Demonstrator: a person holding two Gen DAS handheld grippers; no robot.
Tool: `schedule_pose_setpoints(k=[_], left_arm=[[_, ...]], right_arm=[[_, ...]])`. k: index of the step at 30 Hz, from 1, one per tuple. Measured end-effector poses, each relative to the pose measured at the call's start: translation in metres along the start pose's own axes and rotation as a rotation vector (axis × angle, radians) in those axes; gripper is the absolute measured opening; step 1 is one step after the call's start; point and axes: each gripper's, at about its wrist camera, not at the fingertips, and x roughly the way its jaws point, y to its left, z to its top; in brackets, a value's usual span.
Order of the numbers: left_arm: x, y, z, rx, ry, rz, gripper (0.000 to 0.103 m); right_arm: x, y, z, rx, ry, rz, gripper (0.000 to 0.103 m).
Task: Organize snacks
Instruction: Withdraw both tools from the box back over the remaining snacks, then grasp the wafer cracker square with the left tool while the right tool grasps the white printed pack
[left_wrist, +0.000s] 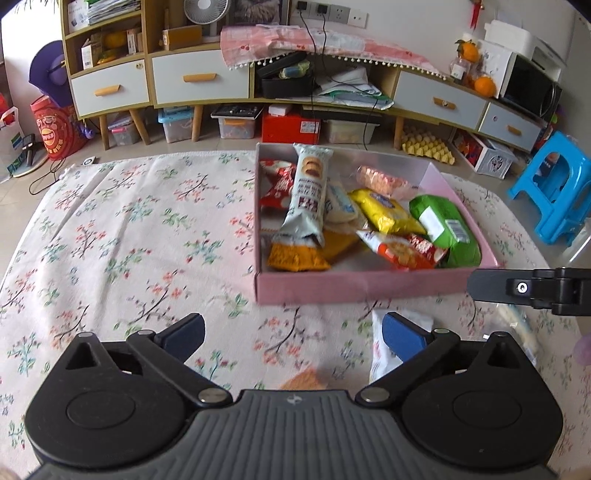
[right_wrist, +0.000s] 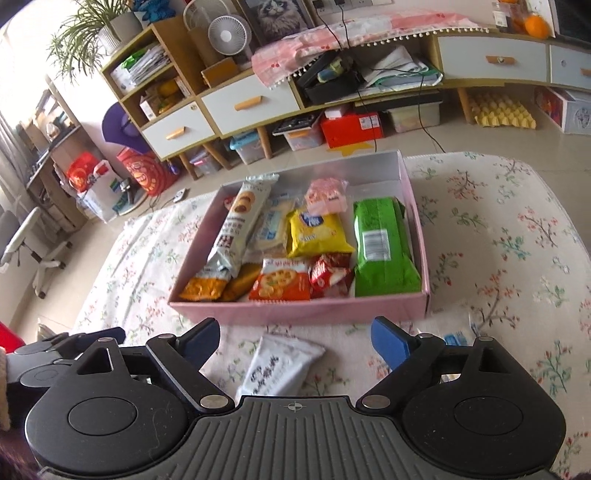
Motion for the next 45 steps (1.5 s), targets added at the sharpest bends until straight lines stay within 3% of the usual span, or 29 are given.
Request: schedule_pose_setpoints(k=[10, 23, 26, 30, 33, 37, 45], left_arm=[[-0.001, 0.014, -0.032, 0.045, 0.018, -0.038, 0.103], [0.000, 0.017, -0.057, 0.237, -0.028, -0.149, 0.102], [0.002, 0.014, -0.056, 0.261, -0.026, -0.149, 0.095], [0.007, 0.008, -0.055, 0.295, -0.018, -0.155, 0.071], [0.010, 0.005, -0.056, 0.315, -0.005, -0.155, 0.060], [0.012, 0.003, -0.059, 0.331, -0.004, -0.136, 0.056], [0.008, 0.009, -0.057, 0.266, 0.007, -0.062, 0.055]], right_arm=[[0.003, 0.005, -0.035, -0.128, 0.024, -0.015, 0.092], [0.013, 0.017, -0.055, -0.246, 0.054, -0.026, 0.092], [0.017, 0.020, -0.057, -0.264, 0.055, -0.028, 0.092], [0.023, 0.022, -0.060, -0.272, 0.061, -0.026, 0.092], [0.028, 0.022, -0.059, -0.272, 0.067, -0.028, 0.092], [0.033, 0.025, -0.059, -0.272, 0.072, -0.029, 0.092], [0.044, 0.032, -0.059, -0.264, 0.071, -0.017, 0.092]])
